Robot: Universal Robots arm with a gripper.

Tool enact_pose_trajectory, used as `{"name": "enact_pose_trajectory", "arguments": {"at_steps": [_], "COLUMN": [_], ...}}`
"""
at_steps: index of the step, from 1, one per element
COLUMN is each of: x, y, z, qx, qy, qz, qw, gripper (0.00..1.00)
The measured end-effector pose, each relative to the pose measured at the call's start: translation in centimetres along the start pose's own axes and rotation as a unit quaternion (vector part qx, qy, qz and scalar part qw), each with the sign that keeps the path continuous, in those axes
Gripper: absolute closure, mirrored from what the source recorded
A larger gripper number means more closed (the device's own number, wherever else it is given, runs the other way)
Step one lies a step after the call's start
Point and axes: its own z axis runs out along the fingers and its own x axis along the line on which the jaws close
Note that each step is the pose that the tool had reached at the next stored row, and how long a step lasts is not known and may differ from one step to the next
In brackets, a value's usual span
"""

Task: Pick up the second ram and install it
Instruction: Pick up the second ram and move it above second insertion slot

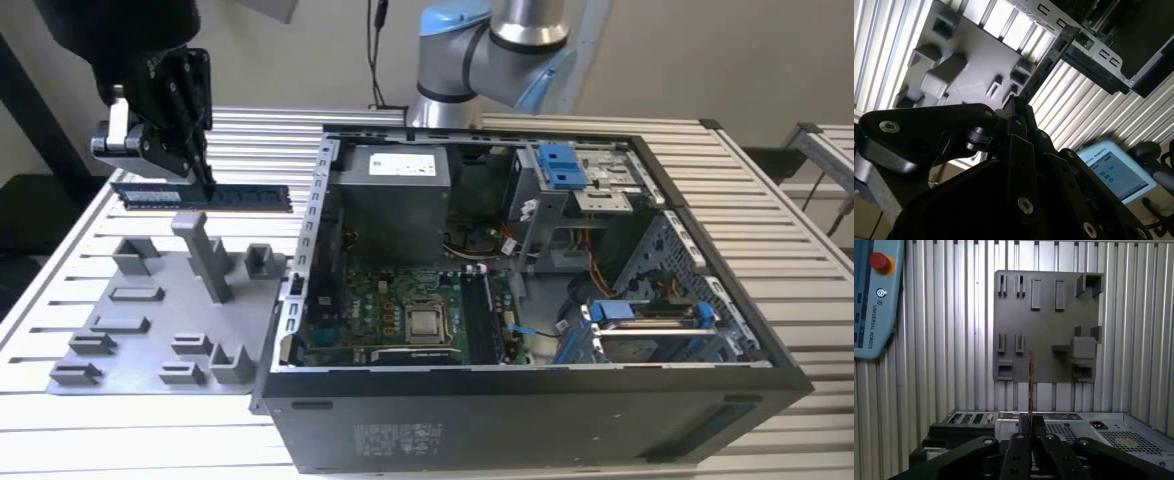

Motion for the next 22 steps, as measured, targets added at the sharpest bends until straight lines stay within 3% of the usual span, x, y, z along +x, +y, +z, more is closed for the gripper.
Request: {"name": "enact_pose_trajectory", "arguments": {"at_steps": [22], "x": [-0.04], "y": [-4.16], "z": [-0.03], "qx": [-0.0007], "qy": [0.0000], "qz": [0.000], "qw": [1.0000], "gripper": [0.86]}}
